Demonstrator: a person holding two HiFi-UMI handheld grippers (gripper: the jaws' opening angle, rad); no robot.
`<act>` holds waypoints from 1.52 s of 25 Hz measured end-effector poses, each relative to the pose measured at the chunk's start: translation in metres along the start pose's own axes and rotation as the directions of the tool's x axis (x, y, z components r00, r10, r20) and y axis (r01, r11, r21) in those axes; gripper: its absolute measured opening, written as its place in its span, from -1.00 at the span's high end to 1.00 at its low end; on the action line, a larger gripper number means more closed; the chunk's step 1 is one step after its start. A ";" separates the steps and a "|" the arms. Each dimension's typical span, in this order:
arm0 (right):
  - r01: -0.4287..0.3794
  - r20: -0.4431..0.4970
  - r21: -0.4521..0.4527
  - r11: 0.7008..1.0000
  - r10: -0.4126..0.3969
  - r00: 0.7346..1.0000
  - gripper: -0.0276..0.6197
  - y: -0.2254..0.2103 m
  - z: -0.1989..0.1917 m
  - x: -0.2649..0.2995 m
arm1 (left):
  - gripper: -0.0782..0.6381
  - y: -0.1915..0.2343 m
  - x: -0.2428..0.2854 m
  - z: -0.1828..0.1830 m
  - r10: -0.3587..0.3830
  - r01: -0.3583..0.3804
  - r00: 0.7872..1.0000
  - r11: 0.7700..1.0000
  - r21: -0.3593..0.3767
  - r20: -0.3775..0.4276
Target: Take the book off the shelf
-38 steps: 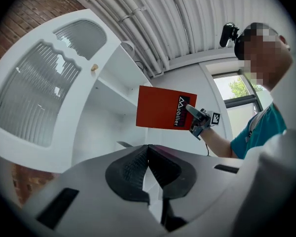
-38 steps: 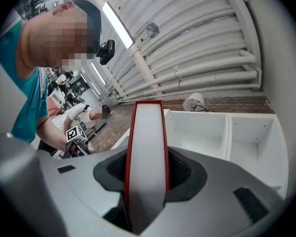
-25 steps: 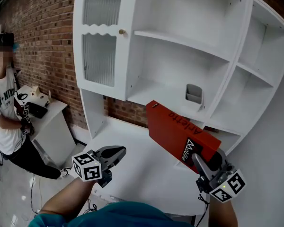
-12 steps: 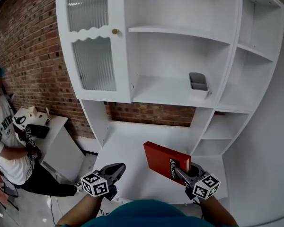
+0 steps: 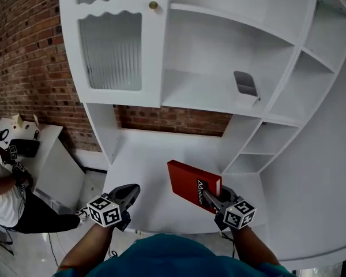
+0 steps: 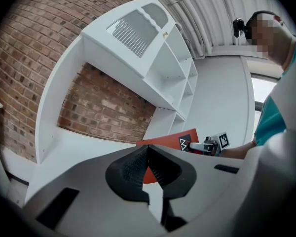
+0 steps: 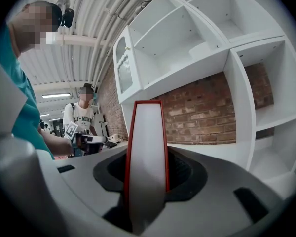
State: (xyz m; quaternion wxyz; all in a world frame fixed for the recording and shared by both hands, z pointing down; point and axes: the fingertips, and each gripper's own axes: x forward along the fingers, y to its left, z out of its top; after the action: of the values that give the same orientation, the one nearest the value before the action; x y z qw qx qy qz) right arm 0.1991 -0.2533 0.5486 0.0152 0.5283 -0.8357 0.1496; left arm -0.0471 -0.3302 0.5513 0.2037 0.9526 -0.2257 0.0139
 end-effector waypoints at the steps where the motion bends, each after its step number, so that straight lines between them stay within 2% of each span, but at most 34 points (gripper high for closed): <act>1: 0.002 -0.002 -0.001 1.000 -0.002 1.000 0.38 -0.003 0.002 0.001 | 0.74 0.000 0.004 -0.001 -0.003 0.003 1.000 1.000 -0.005 0.000; 9: 0.007 -0.006 -0.002 1.000 -0.007 1.000 0.38 -0.035 0.002 0.006 | 0.74 0.000 0.028 -0.006 0.015 -0.015 1.000 1.000 -0.006 -0.019; 15: 0.014 -0.029 0.021 1.000 -0.013 0.999 0.38 -0.054 -0.012 0.012 | 0.74 0.004 0.040 -0.022 0.038 -0.039 0.998 0.999 -0.020 -0.054; 22: 0.015 -0.066 0.041 0.999 -0.012 0.998 0.38 -0.056 -0.029 0.018 | 0.74 0.014 0.043 -0.047 0.052 -0.058 0.994 0.997 -0.052 -0.100; 29: 0.028 -0.081 0.048 0.998 -0.024 0.996 0.38 -0.058 -0.033 0.014 | 0.74 0.024 0.036 -0.059 0.066 -0.076 0.993 0.992 -0.101 -0.098; 38: 0.033 -0.079 0.066 0.997 -0.028 0.996 0.38 -0.064 -0.029 0.014 | 0.74 0.022 0.034 -0.053 0.062 -0.071 0.994 0.992 -0.106 -0.089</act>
State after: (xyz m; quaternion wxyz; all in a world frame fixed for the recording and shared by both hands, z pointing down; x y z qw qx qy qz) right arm 0.2454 -0.2830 0.5940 0.0323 0.5349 -0.8207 0.1982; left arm -0.0223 -0.3415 0.6126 0.2642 0.9306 -0.2488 0.0491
